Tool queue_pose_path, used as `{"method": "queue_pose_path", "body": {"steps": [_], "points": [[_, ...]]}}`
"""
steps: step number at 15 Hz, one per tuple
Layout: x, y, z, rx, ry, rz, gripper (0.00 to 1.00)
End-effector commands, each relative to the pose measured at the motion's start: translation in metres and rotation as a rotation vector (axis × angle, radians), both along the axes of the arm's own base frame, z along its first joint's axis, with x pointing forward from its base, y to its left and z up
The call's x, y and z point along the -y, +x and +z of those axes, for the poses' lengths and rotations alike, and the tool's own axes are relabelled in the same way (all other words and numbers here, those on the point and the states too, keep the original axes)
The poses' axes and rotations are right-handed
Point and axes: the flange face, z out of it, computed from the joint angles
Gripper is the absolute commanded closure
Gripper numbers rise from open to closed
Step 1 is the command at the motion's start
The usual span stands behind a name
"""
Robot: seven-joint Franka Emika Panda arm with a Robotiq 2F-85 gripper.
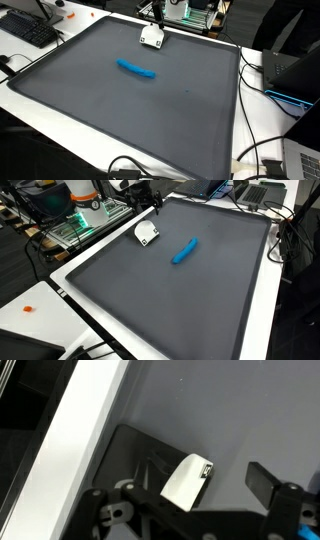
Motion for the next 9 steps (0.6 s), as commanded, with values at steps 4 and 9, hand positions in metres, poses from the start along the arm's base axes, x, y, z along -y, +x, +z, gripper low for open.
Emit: {"method": "queue_pose_path", "body": {"steps": [4,9], "points": [[-0.004,0.003,-0.025,-0.032,-0.052,-0.035,0.0],[-0.004,0.008,-0.032,-0.005,-0.106,-0.053,0.0]]}}
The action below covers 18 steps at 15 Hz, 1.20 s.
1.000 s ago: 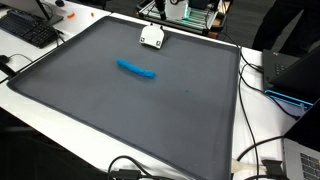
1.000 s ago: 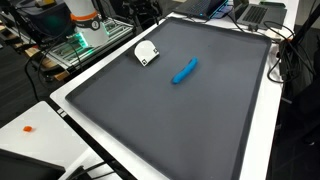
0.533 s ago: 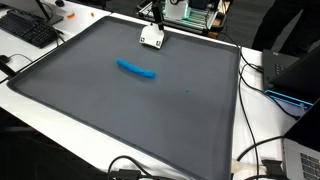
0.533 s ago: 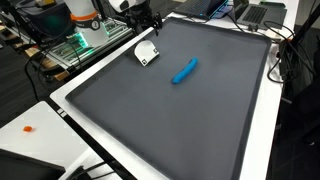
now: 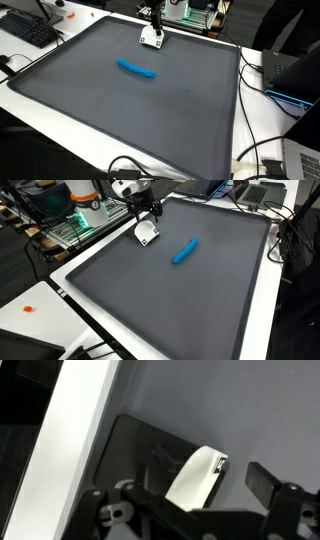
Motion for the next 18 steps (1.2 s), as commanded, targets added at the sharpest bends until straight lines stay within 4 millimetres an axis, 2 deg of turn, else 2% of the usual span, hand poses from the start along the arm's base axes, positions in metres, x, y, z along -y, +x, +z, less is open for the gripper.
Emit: {"method": "queue_pose_path", "body": {"steps": [1,18], "points": [[-0.003,0.005,-0.005,0.023,-0.044,-0.02,0.0],[0.004,0.016,-0.013,0.099,-0.069,-0.144,0.0]]}}
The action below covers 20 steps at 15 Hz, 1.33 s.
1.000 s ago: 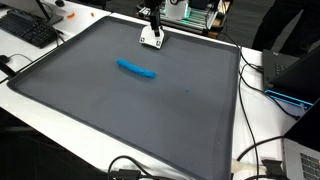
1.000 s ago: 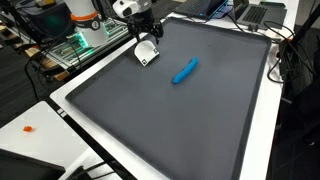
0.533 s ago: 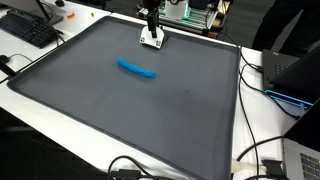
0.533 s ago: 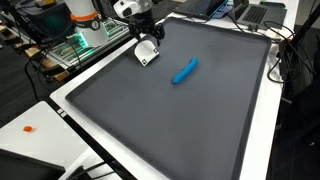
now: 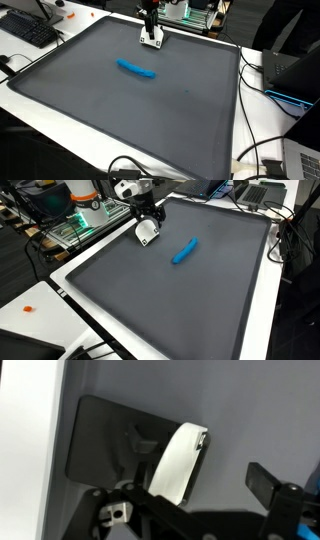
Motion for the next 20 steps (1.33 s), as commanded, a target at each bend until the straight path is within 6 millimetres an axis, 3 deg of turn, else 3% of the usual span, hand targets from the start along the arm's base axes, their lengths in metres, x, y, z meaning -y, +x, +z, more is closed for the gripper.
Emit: {"method": "queue_pose_path", "body": {"steps": [1,10,12,13,15,20], "points": [[0.0,0.002,-0.006,0.012,-0.003,-0.036,0.0],[0.001,0.006,-0.018,-0.003,0.004,-0.091,0.0],[0.001,0.007,-0.019,-0.005,0.005,-0.101,0.13],[0.0,0.008,-0.019,-0.003,0.003,-0.106,0.29],[0.0,0.009,-0.02,-0.003,0.003,-0.115,0.36],[-0.001,0.011,-0.022,-0.005,0.003,-0.137,0.76]]}}
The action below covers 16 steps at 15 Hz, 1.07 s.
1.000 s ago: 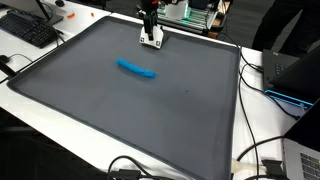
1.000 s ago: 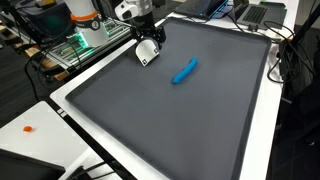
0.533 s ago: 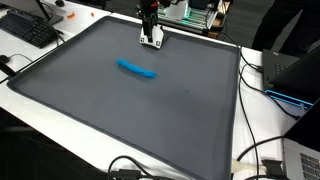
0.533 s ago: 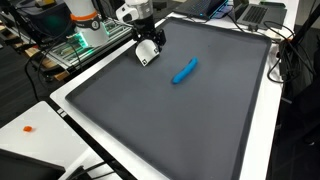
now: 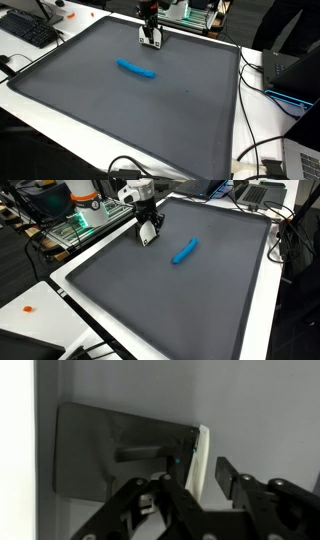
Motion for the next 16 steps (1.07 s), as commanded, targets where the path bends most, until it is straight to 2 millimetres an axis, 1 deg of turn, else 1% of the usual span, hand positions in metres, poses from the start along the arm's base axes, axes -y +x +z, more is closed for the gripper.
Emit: {"method": "queue_pose_path", "body": {"steps": [1,3,4,11,16], "points": [[-0.002,0.001,-0.004,0.002,-0.003,-0.031,0.85],[-0.004,0.002,-0.004,0.0,0.0,-0.035,0.99],[-0.004,0.002,-0.004,0.0,0.001,-0.038,1.0],[-0.006,0.002,0.0,0.0,-0.001,-0.054,0.99],[-0.007,-0.001,0.018,0.038,-0.036,-0.006,0.99]]}}
